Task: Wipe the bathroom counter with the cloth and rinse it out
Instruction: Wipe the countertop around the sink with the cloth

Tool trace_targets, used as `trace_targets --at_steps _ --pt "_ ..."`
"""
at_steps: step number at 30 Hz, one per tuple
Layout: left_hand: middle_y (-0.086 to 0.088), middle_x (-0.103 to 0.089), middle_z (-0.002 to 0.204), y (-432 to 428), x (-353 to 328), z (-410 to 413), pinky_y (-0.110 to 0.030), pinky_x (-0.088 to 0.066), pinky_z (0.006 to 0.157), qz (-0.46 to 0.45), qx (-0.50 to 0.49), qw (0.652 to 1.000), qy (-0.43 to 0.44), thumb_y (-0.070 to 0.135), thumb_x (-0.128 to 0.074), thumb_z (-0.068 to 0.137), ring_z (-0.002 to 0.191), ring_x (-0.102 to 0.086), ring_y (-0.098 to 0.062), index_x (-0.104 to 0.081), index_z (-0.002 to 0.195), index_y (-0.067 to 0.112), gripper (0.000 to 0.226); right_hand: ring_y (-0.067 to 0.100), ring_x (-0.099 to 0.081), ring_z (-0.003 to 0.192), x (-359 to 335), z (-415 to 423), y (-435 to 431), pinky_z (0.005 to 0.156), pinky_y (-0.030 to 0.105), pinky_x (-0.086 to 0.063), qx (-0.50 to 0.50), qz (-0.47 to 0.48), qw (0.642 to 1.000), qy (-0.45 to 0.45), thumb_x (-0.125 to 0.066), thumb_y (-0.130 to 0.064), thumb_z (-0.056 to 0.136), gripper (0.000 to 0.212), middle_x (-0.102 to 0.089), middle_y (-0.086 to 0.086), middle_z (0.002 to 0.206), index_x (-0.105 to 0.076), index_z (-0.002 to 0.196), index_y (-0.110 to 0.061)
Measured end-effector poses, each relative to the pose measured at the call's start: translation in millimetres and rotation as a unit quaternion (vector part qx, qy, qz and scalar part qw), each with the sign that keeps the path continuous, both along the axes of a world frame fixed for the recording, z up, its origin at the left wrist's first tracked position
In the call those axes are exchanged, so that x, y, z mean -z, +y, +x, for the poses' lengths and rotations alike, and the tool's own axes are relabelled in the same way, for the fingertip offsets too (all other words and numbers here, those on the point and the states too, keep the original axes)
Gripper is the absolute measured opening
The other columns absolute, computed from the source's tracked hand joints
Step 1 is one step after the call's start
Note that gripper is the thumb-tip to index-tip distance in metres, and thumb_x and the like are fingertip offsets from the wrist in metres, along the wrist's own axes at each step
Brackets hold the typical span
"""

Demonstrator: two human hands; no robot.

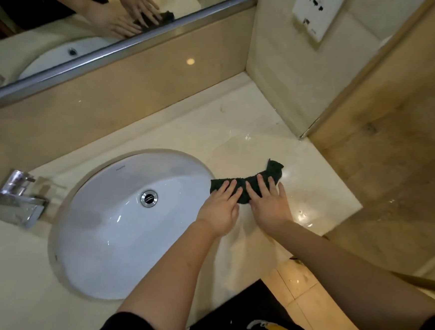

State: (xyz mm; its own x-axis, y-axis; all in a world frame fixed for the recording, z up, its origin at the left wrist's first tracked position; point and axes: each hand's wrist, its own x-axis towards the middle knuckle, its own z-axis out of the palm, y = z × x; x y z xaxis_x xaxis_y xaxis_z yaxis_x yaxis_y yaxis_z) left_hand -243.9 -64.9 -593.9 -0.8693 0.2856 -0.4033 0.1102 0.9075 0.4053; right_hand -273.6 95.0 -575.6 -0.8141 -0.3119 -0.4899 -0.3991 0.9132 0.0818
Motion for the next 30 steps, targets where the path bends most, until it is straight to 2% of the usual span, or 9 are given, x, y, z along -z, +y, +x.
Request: trace_targets --at_steps 6,13,24,30 --pt "0.000 0.000 0.161 -3.8 -6.6 46.3 -0.035 -0.005 0.120 -0.001 0.026 1.000 -0.002 0.029 -0.025 0.103 0.148 0.004 -0.017 -0.011 0.153 0.020 0.052 0.036 0.004 0.146 -1.8 58.2 -5.9 0.117 0.048 0.003 0.031 0.013 0.999 -0.009 -0.021 -0.035 0.103 0.057 0.008 0.013 0.160 0.008 0.151 -0.026" --pt "0.000 -0.002 0.161 -15.0 -8.2 98.0 -0.032 -0.001 0.118 -0.005 0.046 0.999 0.014 0.028 -0.027 0.102 0.148 0.003 -0.016 -0.013 0.153 0.020 0.053 0.042 -0.009 0.144 -3.4 119.8 -21.0 0.118 0.050 -0.003 0.046 -0.001 0.999 0.015 -0.026 -0.036 0.102 0.059 -0.004 0.020 0.158 0.000 0.153 -0.022" --pt "0.000 -0.001 0.161 -36.8 -8.4 178.6 -0.034 -0.005 0.121 -0.022 0.040 0.999 0.013 0.028 -0.029 0.101 0.148 0.003 -0.016 -0.012 0.153 0.021 0.055 0.044 -0.003 0.144 -3.3 192.5 -42.9 0.118 0.051 -0.001 0.021 0.002 1.000 0.000 -0.025 -0.035 0.103 0.060 0.004 0.021 0.158 0.004 0.152 -0.020" --pt "-0.003 0.003 0.161 -22.1 -9.5 186.0 -0.036 -0.005 0.121 -0.042 0.004 0.999 0.002 0.036 -0.027 0.102 0.148 0.006 -0.017 -0.009 0.153 0.017 0.058 0.041 0.000 0.145 -2.7 189.6 -31.4 0.114 0.057 0.004 -0.014 0.008 1.000 0.009 -0.039 -0.034 0.100 0.070 0.006 0.017 0.159 0.008 0.152 -0.023"
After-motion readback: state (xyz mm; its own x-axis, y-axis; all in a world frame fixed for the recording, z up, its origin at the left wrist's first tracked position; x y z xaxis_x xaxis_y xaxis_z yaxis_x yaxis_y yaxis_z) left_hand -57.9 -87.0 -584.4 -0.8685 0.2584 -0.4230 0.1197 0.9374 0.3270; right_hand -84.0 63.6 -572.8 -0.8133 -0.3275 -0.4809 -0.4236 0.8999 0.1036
